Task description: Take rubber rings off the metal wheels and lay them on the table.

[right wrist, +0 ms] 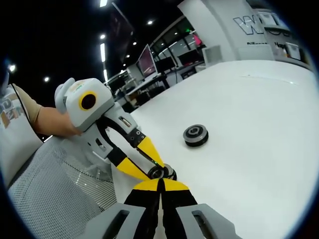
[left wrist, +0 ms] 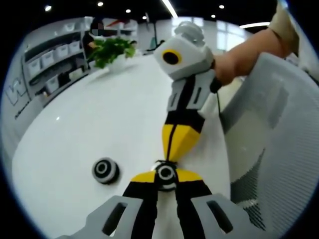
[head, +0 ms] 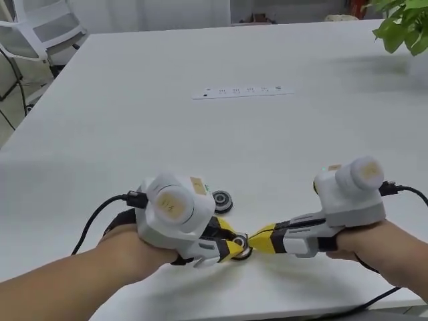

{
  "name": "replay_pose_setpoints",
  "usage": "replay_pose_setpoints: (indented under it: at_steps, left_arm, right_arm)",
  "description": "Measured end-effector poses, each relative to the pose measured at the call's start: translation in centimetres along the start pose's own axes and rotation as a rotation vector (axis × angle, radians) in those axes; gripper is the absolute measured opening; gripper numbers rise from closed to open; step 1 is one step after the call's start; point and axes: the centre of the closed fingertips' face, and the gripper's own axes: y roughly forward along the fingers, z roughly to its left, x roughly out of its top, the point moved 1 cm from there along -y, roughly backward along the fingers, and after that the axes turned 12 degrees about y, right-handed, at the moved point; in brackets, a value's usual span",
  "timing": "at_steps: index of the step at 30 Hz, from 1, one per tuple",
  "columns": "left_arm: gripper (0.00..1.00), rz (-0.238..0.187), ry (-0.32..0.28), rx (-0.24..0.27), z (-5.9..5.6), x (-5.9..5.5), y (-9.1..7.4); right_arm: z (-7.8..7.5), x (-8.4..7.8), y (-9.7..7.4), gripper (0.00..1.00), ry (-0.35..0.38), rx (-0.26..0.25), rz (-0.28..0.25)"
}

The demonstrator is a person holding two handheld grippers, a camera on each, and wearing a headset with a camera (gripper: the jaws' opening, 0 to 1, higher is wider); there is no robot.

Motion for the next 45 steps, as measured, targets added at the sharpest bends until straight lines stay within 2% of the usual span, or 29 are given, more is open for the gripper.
replay_pose_setpoints:
  at_steps: [10, 12, 14, 15, 16, 20, 23, 24, 29, 45]
  left_arm:
    - [0.13, -0.002, 0.000, -0.003, 0.0, 0.0, 0.0]
    - [0.13, -0.002, 0.001, -0.003, -0.1, 0.0, 0.0]
    - [0.13, -0.002, 0.001, -0.002, 0.0, 0.0, 0.0]
    - [0.13, -0.001, 0.001, -0.002, 0.0, 0.0, 0.0]
    - [0.13, -0.002, 0.000, -0.001, 0.0, 0.0, 0.0]
    - [0.13, -0.006, 0.002, 0.000, 0.0, 0.0, 0.0]
    - [0.13, -0.020, 0.002, 0.000, 0.1, 0.0, 0.0]
    - [0.13, -0.025, -0.001, 0.000, 0.1, 0.0, 0.0]
    - [0.13, -0.030, -0.009, -0.004, 0.1, 0.0, 0.0]
    - [0.18, -0.042, -0.006, -0.027, -0.1, 0.2, -0.6]
  right_arm:
    - [0.4, 0.0, 0.2, 0.00, -0.004, 0.020, 0.005]
    - [0.8, 0.1, 0.2, 0.00, -0.005, 0.031, 0.004]
    - [1.8, 0.1, 0.4, 0.00, -0.014, 0.075, 0.012]
    - [1.4, 0.2, 0.4, 0.00, -0.058, 0.046, 0.018]
    - [1.6, 0.0, 0.4, 0.00, -0.036, 0.054, 0.025]
    - [0.7, -0.1, 0.2, 0.00, -0.079, 0.013, 0.023]
    - [0.5, 0.3, 0.0, 0.00, -0.101, 0.003, 0.006]
    - [0.4, 0.3, 0.0, 0.00, -0.131, -0.008, 0.010]
    - [0.4, 0.2, 0.1, 0.00, -0.185, -0.018, 0.029]
    - [0.5, 0.6, -0.4, 0.00, -0.196, -0.017, 0.021]
